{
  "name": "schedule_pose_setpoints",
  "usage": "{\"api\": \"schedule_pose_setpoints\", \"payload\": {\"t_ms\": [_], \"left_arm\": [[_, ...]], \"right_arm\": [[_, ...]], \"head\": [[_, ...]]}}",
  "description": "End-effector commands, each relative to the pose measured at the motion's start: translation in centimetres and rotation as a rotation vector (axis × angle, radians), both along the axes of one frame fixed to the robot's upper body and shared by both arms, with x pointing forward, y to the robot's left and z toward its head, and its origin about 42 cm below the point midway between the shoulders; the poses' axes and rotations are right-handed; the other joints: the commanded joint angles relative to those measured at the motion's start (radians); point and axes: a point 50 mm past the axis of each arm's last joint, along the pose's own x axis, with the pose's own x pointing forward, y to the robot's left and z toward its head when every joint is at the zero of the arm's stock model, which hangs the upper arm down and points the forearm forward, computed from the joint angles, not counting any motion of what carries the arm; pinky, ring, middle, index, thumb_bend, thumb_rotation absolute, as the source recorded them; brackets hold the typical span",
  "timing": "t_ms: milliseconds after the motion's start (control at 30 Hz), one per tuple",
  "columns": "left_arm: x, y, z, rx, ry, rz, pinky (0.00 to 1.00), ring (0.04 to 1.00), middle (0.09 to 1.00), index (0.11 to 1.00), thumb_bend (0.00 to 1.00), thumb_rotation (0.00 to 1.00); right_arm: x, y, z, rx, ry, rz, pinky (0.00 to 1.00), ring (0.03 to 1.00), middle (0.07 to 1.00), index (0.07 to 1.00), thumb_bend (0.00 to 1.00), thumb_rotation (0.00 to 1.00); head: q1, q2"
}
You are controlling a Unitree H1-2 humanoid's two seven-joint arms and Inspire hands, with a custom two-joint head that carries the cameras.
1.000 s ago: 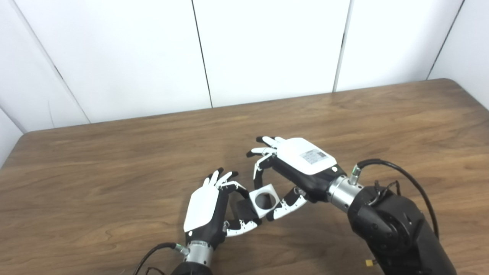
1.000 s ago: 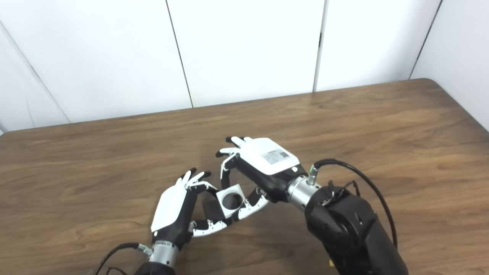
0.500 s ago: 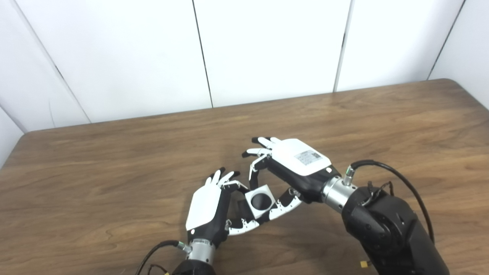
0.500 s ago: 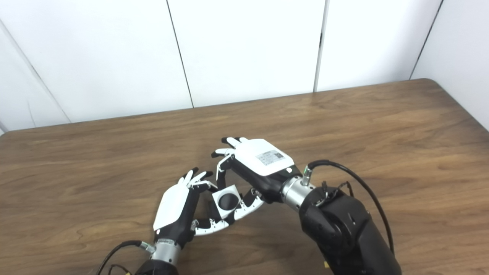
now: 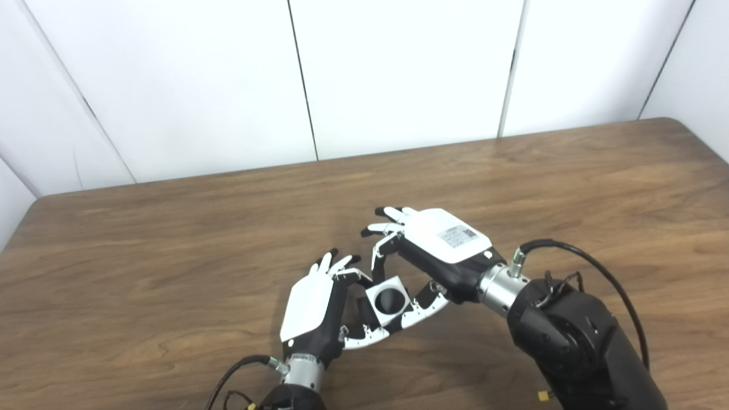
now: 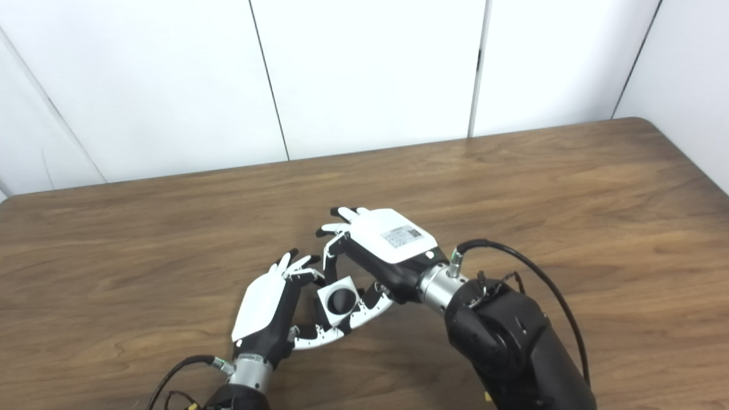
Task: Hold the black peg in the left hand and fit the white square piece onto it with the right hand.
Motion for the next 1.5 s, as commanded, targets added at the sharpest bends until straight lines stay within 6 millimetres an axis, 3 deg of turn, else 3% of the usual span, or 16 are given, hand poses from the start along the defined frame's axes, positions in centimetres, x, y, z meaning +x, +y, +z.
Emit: {"api": "schedule_pose_setpoints", "payload": {"t_ms": [0,1400,1467], "left_arm": [[0.1,-0.9,0.9,-0.009,-0.026,-0.022,1.00,0.997,0.890,0.487,0.52,0.07],[-0.1,-0.9,1.3,-0.032,-0.034,-0.006,1.00,0.992,0.877,0.487,0.52,0.07],[-0.1,-0.9,1.4,-0.036,-0.027,-0.006,1.00,0.992,0.876,0.488,0.52,0.07]], "right_arm": [[0.2,-0.2,1.2,0.011,-0.072,0.010,0.97,0.981,0.886,0.489,0.52,0.15],[1.5,-2.6,-1.3,-0.027,-0.013,-0.077,0.97,0.976,0.887,0.494,0.52,0.16],[1.6,-2.7,-1.5,-0.027,0.003,-0.084,0.97,0.976,0.890,0.586,0.77,0.25]], "head": [[-0.002,0.000],[0.003,0.010],[0.005,0.013]]}}
